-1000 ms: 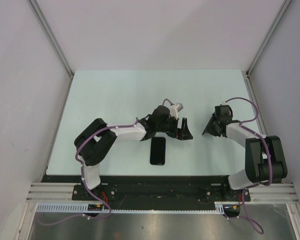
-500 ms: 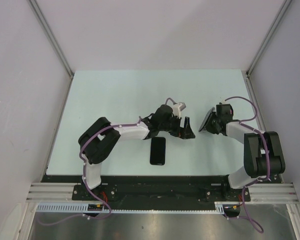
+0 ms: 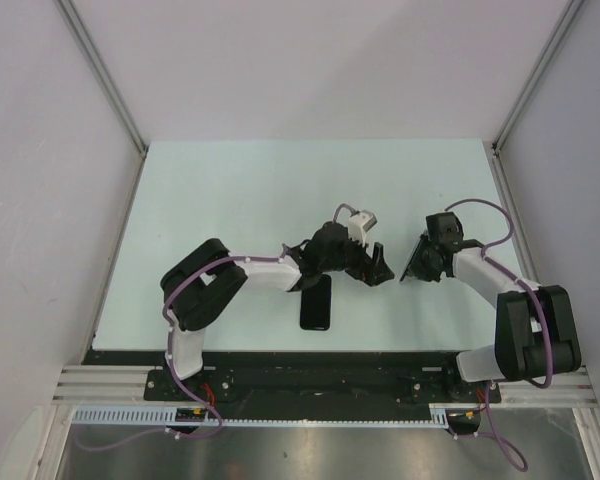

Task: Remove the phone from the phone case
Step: Remove the phone case from the phone.

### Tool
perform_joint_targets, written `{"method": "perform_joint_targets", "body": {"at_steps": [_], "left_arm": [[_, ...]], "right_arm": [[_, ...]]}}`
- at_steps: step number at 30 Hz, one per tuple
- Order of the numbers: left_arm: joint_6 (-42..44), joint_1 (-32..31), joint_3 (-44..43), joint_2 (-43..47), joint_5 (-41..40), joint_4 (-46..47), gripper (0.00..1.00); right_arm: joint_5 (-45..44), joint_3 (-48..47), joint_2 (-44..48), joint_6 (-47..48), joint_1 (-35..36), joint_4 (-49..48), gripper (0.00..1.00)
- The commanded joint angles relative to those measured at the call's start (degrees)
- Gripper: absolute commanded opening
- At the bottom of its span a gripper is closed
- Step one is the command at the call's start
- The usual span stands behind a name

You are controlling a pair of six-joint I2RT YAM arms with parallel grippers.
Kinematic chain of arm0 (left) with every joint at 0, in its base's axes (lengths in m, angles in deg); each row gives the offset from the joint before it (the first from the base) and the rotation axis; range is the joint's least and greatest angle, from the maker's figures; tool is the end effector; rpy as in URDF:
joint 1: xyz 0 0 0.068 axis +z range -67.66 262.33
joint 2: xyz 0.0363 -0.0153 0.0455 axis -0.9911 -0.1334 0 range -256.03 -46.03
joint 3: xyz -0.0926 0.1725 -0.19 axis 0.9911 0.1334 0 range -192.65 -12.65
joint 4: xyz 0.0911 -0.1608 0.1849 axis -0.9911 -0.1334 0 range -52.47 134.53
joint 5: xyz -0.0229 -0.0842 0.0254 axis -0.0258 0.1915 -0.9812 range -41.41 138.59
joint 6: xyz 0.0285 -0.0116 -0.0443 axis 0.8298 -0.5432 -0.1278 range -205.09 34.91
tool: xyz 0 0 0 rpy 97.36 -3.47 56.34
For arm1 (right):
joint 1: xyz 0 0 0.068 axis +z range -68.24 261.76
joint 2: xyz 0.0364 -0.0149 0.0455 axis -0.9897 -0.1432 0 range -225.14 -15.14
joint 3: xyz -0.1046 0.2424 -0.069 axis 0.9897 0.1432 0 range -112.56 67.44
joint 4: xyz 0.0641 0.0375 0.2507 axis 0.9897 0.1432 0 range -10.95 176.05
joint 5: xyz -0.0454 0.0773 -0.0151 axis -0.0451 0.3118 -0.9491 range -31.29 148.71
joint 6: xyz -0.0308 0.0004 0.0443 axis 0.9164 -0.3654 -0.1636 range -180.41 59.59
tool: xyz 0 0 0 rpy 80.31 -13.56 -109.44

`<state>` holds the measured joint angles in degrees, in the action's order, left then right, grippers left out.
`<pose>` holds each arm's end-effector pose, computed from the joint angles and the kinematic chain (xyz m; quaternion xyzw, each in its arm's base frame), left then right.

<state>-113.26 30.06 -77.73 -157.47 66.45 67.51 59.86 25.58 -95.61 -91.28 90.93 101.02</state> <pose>0.2533 -0.3452 0.1806 0.2558 0.7895 -0.4495 0.3305 0.2555 0.0420 0.1725 0.1796 0.9504 0.0960 0.2353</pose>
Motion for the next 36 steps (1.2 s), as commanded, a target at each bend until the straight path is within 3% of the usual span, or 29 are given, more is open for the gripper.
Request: {"method": "perform_joint_targets", "body": {"at_steps": [1, 8, 20, 36], "left_arm": [[5.75, -3.18, 7.24, 3.07, -6.7, 20.86, 0.88], [7.85, -4.94, 5.75, 2.19, -3.63, 23.15, 0.88], [18.67, -8.37, 2.77, -1.85, -12.24, 22.29, 0.82], [18.23, -8.55, -1.54, -7.21, -16.46, 20.09, 0.79]], "right_arm": [[4.11, -0.67, 1.81, -0.85, -1.96, 6.41, 0.0], [5.8, -2.25, 1.01, -3.23, -2.4, 9.66, 0.0], [8.86, -2.52, 0.48, -4.64, -3.81, 9.31, 0.0], [10.72, -2.6, 2.77, -3.58, -4.69, 10.01, 0.0]]}}
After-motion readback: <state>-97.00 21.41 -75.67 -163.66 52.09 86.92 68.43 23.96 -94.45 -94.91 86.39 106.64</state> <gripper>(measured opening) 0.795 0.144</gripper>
